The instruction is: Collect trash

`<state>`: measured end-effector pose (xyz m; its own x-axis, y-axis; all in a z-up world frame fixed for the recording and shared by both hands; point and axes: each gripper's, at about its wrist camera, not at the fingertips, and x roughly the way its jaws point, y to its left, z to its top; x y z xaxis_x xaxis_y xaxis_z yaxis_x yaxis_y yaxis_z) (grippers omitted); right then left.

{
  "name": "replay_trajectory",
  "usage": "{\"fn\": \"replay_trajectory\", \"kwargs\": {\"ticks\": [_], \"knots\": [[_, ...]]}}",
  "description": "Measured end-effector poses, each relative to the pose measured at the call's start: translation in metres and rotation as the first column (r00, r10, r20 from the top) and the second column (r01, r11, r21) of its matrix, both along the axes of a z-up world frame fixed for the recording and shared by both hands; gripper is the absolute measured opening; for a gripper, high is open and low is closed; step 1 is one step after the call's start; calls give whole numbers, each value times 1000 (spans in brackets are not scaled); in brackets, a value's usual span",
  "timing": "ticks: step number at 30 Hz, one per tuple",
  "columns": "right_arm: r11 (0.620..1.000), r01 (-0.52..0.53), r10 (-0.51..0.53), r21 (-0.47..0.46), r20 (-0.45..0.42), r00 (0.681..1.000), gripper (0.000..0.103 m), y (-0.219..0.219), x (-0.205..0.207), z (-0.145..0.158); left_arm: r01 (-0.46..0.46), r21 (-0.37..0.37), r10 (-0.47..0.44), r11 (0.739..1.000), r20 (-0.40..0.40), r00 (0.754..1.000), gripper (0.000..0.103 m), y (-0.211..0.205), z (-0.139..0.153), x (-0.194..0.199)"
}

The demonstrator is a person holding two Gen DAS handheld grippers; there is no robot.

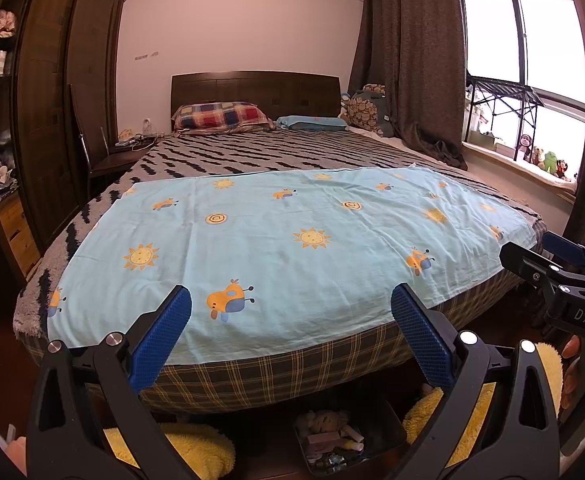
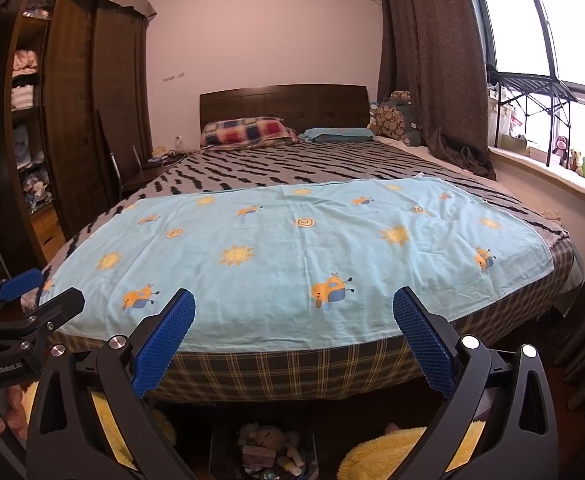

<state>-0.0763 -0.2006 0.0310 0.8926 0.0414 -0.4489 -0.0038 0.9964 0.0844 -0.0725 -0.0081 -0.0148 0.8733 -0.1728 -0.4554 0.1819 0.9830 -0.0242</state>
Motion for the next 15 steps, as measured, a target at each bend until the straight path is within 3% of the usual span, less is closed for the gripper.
{"fn": "replay_trajectory", "kwargs": {"ticks": [15], "knots": [[1000,8,-8,-4,-2,1000,100,-2,2,-1,-14,1,14,1000,-3,1000,95,0,0,-1]]}}
